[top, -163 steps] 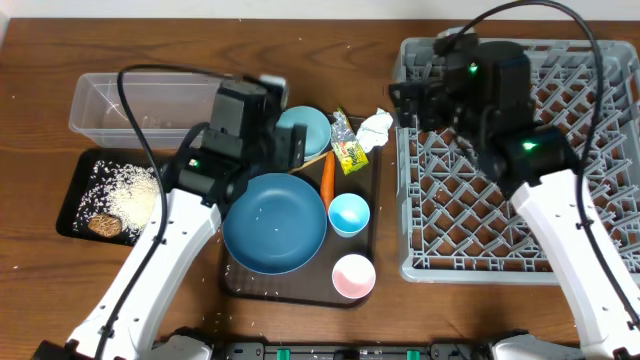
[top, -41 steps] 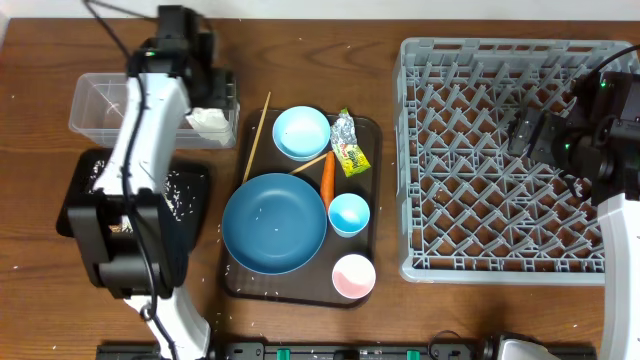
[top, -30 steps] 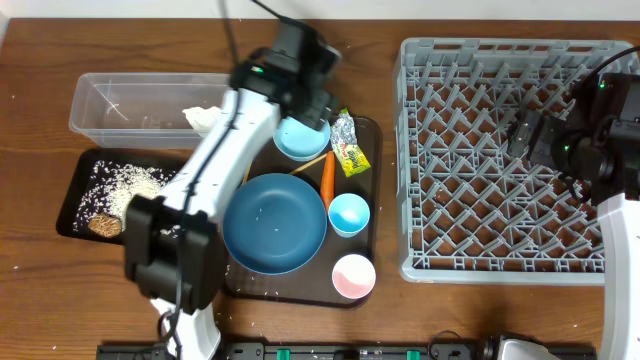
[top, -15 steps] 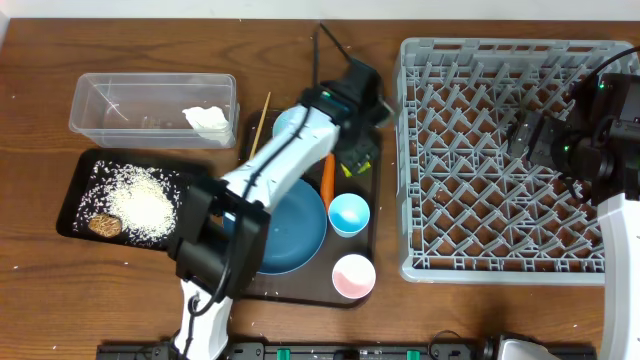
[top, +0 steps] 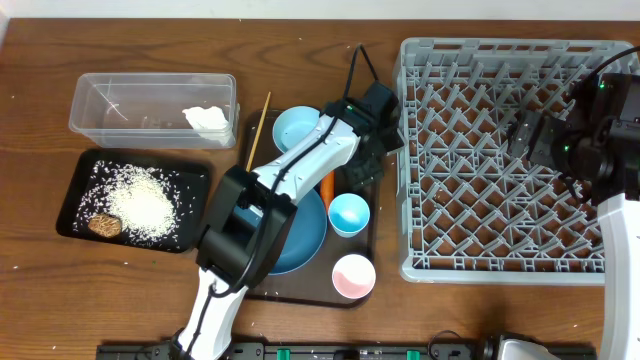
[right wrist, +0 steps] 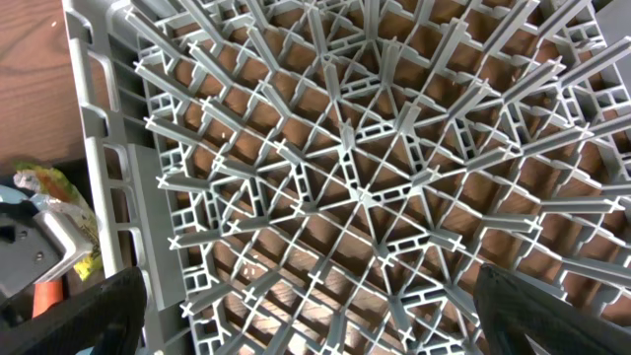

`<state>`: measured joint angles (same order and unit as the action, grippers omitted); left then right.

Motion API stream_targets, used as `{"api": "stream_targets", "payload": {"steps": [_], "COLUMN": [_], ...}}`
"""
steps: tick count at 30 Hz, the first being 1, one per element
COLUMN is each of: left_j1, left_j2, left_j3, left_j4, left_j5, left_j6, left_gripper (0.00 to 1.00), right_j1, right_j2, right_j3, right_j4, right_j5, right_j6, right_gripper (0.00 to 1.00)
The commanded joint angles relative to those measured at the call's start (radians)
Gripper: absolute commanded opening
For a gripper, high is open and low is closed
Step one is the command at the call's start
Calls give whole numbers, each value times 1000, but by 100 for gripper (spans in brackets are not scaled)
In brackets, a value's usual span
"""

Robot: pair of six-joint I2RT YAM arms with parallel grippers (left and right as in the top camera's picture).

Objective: Sort waste into correct bins and load items into the dishwasher rack
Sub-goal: 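Move the left gripper to the snack wrapper and grasp it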

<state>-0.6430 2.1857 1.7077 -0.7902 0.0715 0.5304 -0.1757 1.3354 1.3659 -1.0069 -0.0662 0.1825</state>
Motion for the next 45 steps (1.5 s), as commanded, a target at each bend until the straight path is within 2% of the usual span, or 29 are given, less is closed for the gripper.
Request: {"api": "stream_targets", "payload": {"steps": [1, 16, 19, 23, 32, 44, 45], "left_j1": [5, 5, 5, 5, 5, 5, 5], "left_j2": [17, 112, 129, 132, 121, 68, 68], "left_j3": [-2, -2, -2, -3, -2, 0, 0], "left_j4": [29, 80, 82, 82, 85, 69, 63], "left_j5": [-19, -20, -20, -21, -43, -65, -65], "left_j6": [29, 42, 42, 42, 40, 11, 11], "left_gripper": [77, 75, 65, 43, 6, 6, 17], "right_j1": [-6, -6, -6, -6, -6, -6, -6], "right_j2": [-6, -6, -6, -6, -6, -6, -6], "right_j3": [10, 10, 10, 10, 10, 10, 10], "right_j4": [1, -5, -7, -8, -8, -11, -11], "right_j5": [11, 11, 11, 11, 11, 11, 11], "right_j6": [-5, -5, -5, -5, -5, -8, -8], "right_gripper": [99, 99, 99, 99, 99, 99, 99]}}
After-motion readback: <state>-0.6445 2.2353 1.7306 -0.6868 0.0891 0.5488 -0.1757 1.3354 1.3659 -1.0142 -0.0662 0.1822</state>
